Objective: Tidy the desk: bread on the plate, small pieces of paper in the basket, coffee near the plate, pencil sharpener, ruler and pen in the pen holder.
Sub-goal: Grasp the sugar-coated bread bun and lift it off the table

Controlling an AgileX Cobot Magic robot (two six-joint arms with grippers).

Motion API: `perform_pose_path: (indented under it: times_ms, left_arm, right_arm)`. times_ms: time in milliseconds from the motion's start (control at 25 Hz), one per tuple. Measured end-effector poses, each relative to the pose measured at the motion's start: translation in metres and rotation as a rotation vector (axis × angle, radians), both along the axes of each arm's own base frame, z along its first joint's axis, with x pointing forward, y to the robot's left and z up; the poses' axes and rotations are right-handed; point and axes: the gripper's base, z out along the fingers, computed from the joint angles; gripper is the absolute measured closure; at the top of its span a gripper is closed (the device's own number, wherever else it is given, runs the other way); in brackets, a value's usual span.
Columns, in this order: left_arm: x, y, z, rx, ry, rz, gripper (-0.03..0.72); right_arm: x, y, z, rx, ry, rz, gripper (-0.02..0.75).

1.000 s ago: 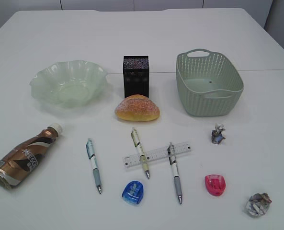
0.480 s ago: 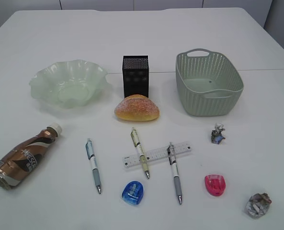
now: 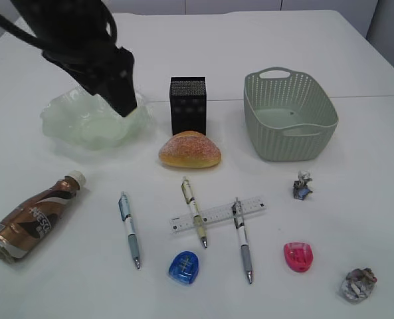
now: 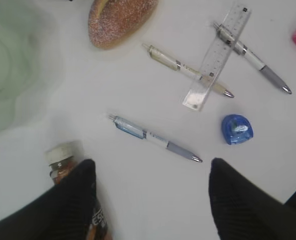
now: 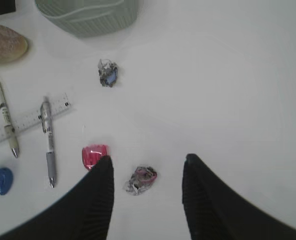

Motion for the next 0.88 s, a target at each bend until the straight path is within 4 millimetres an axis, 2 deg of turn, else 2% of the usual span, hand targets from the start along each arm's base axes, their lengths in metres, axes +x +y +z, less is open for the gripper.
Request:
perform_pose_path:
  times_ms: [160,360,600,880]
  left_arm:
    - [0.021,-0.012,-0.025,0.01,-0.017,-0.027,0.152]
    - [0.044,-0.026,-0.053,-0.012,-0.08,-0.053,0.151]
    - [0.068,-0.041,-0.08,-0.076,-0.186,-0.046,0.151]
    - [0.08,-0.051,-0.11,-0.109,-0.182,-0.029,0.151]
  right_arm:
    - [0.017,0.001,0.013,0.002,-0.027,0.0,0.373]
    - [0.029,0.003,0.016,0.015,-0.021,0.002,0.373]
    - [0.031,0.005,0.022,0.029,-0.04,0.003,0.373]
    - [0.031,0.005,0.024,0.03,-0.049,0.003,0.373]
